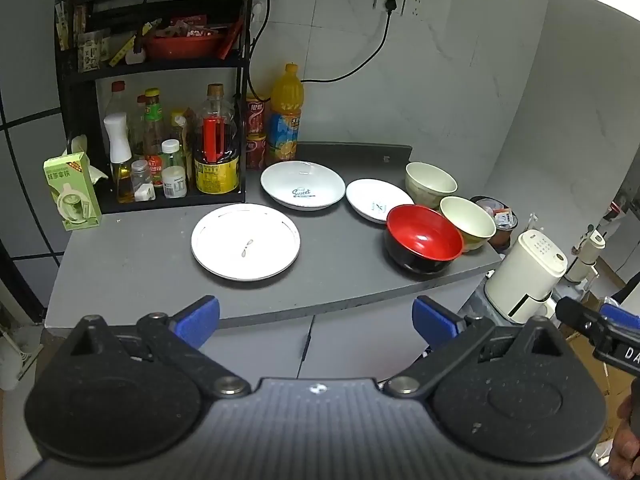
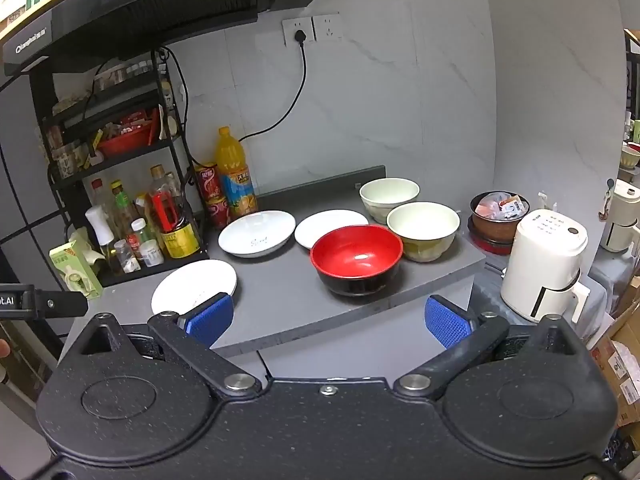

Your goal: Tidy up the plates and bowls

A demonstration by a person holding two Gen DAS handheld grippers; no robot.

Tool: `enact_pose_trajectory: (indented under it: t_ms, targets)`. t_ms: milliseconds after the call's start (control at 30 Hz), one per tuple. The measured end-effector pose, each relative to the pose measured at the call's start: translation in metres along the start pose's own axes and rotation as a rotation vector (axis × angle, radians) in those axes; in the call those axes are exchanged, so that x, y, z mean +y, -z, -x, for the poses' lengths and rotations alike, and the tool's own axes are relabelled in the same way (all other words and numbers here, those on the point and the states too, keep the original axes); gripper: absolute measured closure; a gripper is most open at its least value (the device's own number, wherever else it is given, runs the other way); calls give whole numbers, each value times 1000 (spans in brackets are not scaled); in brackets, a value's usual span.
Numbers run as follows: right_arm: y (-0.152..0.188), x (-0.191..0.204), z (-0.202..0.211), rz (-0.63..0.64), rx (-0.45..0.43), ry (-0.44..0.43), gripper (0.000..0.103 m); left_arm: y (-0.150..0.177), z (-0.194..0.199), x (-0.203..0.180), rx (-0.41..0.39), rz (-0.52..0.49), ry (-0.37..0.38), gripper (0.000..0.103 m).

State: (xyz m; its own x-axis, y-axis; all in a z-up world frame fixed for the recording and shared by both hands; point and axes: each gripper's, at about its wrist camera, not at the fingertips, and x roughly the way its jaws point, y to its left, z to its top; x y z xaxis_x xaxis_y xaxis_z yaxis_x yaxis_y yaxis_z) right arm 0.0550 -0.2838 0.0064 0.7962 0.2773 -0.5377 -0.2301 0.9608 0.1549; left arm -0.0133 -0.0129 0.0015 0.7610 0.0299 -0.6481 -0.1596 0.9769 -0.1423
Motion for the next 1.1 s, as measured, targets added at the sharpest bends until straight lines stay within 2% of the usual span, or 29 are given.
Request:
enact_pose_trajectory:
  t_ms: [233,1100]
  targets:
    - [3,-2,5,10,0,9,0,3,0,-5,7,3,23,1]
    - [0,2,2,42,35,14,0,9,1,-1,-2,30,32,1]
